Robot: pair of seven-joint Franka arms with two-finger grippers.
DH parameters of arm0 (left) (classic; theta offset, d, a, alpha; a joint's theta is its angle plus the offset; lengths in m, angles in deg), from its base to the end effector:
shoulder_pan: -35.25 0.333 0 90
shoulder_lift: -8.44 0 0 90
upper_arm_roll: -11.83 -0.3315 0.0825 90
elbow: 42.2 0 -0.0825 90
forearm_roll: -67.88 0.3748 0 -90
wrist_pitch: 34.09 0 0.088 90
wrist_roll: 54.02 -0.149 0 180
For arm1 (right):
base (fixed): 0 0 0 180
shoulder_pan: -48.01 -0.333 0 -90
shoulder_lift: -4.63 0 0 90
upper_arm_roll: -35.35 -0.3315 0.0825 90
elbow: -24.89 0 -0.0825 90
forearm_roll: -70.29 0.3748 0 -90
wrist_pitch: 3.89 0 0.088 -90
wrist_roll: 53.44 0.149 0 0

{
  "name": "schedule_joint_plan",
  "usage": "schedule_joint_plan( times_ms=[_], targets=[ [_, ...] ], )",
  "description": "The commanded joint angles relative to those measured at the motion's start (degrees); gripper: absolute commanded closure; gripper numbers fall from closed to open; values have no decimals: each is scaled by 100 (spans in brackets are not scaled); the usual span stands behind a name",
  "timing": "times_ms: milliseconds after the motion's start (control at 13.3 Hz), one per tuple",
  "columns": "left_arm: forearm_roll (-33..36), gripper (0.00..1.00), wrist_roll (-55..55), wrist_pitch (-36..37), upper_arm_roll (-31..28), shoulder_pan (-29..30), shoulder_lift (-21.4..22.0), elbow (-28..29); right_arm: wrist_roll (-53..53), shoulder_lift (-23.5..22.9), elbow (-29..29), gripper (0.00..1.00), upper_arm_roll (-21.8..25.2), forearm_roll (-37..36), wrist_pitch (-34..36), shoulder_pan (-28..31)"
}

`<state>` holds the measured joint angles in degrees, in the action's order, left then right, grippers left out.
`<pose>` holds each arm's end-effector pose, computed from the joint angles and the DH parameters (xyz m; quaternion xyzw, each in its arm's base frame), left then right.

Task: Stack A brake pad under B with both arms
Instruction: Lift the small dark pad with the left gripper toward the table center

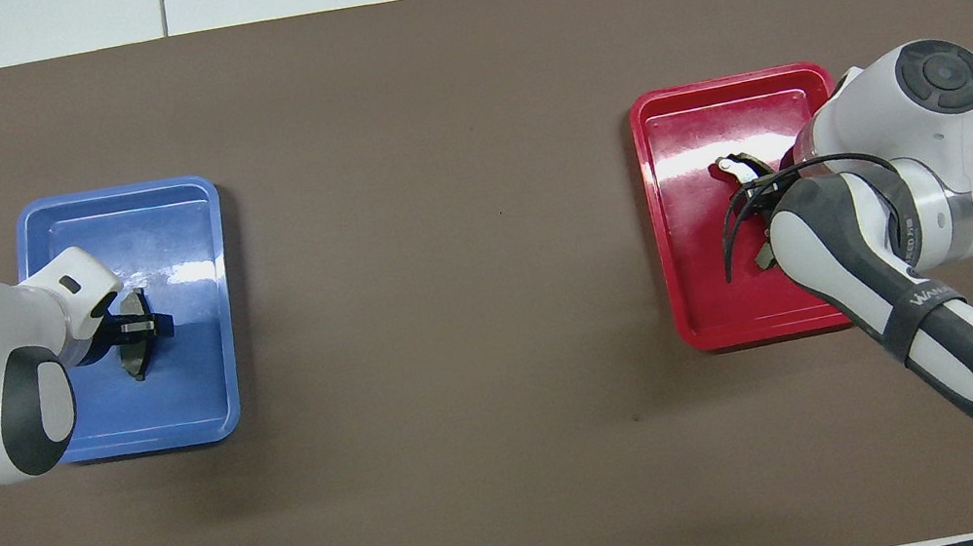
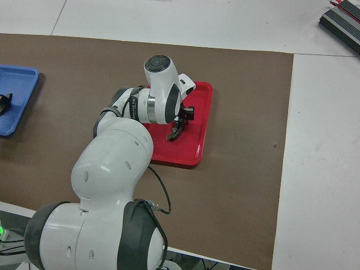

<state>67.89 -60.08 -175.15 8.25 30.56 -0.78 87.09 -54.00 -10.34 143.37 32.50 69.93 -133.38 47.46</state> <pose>0.5391 -0.0103 0.2761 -0.9977 0.0631 -0.0222 0.0060 0.5707 0.0333 0.2795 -0.9988 -0.0360 0.0345 0.0032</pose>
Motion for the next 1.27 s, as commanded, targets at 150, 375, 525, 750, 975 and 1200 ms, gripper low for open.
schedule_joint_plan(
  times_ms=[150,375,525,750,975,1200],
  targets=[
    [17,99,-131,1005,-55,39,-10,-630,-260,21,44,41,-75,-69,-41,108],
    [8,99,-53,1842,-20,-31,87,-1290,-384,29,44,59,-75,-69,-32,116],
    [-18,99,262,2274,120,-75,166,-1625,-357,30,44,95,-75,-69,11,108],
    [-18,99,1349,2329,882,-84,175,-1837,-392,38,-140,100,-75,-78,300,116],
    [-10,99,2615,2083,1936,-41,157,-1969,-393,73,-483,100,-84,-78,696,99],
    [43,99,3601,1617,2913,56,88,-1986,-445,82,-852,100,-84,-87,1179,81]
  ],
)
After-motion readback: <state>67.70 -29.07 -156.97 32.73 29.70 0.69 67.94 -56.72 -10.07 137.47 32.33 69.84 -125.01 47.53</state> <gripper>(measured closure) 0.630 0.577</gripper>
